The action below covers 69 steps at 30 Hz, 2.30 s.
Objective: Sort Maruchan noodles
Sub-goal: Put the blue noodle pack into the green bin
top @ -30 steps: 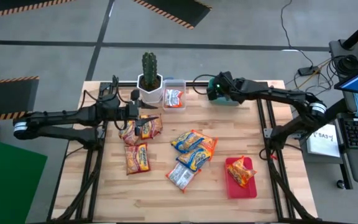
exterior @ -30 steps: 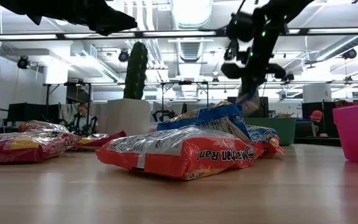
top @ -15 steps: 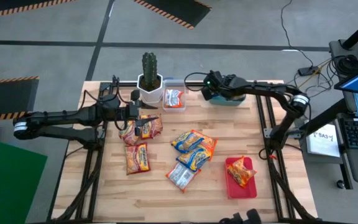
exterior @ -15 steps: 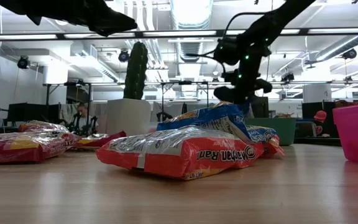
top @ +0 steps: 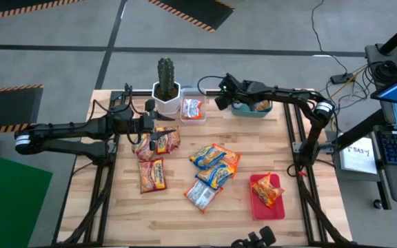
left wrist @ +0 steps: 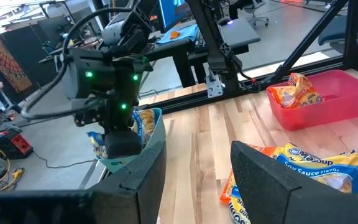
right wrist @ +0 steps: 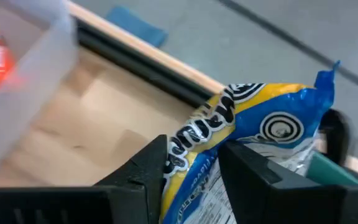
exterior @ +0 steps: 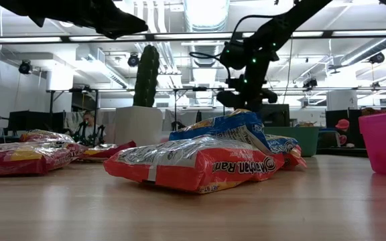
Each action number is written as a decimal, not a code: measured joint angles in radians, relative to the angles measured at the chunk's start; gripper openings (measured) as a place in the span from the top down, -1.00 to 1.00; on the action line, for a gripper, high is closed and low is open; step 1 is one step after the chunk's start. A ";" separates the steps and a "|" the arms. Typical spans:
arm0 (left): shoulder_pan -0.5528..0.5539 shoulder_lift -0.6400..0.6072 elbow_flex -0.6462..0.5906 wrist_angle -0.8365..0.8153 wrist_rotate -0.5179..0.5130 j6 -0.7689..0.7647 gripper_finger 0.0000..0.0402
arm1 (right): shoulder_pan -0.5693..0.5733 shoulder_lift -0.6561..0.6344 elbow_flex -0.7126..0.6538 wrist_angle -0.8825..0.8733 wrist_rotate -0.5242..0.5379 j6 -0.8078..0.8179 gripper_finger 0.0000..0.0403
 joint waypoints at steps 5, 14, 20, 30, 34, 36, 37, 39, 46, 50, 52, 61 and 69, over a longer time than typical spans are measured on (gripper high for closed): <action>0.000 0.000 0.000 -0.002 0.000 0.000 0.18 | 0.002 -0.001 0.031 -0.033 -0.011 0.011 0.34; 0.000 0.000 0.000 -0.010 0.000 0.000 0.18 | 0.001 -0.006 0.109 -0.111 0.094 0.013 0.51; 0.000 0.000 0.000 -0.010 0.000 0.001 0.18 | 0.002 -0.006 0.138 -0.112 0.094 -0.006 0.67; 0.000 0.000 0.000 -0.019 0.000 0.005 0.18 | -0.016 -0.007 0.163 -0.360 0.122 0.070 0.89; 0.000 0.000 0.000 -0.020 0.000 0.005 0.18 | -0.042 -0.008 0.124 -0.422 0.125 0.126 0.95; 0.000 0.000 0.000 -0.020 0.000 0.005 0.18 | -0.054 -0.004 0.086 -0.378 0.126 0.113 0.96; 0.000 0.000 0.000 -0.020 0.000 0.005 0.18 | -0.062 -0.002 0.063 -0.343 0.123 0.110 0.96; 0.000 0.000 0.000 -0.020 0.000 0.004 0.18 | -0.081 0.000 0.012 -0.287 0.118 0.109 0.96; 0.000 0.000 0.000 -0.020 0.000 0.001 0.18 | -0.154 0.000 -0.137 -0.129 0.112 0.129 0.96; 0.000 0.000 0.000 -0.018 0.000 0.003 0.18 | -0.172 0.000 -0.208 -0.002 0.023 0.103 0.96; 0.000 0.000 0.000 -0.018 0.000 0.003 0.18 | -0.171 -0.001 -0.227 0.030 0.003 0.098 0.96; 0.000 0.000 0.000 -0.018 0.000 0.001 0.18 | -0.169 -0.018 -0.168 0.008 0.014 0.066 0.96; 0.000 0.000 0.000 -0.018 0.000 0.001 0.18 | -0.159 -0.022 -0.110 -0.068 -0.072 0.117 0.96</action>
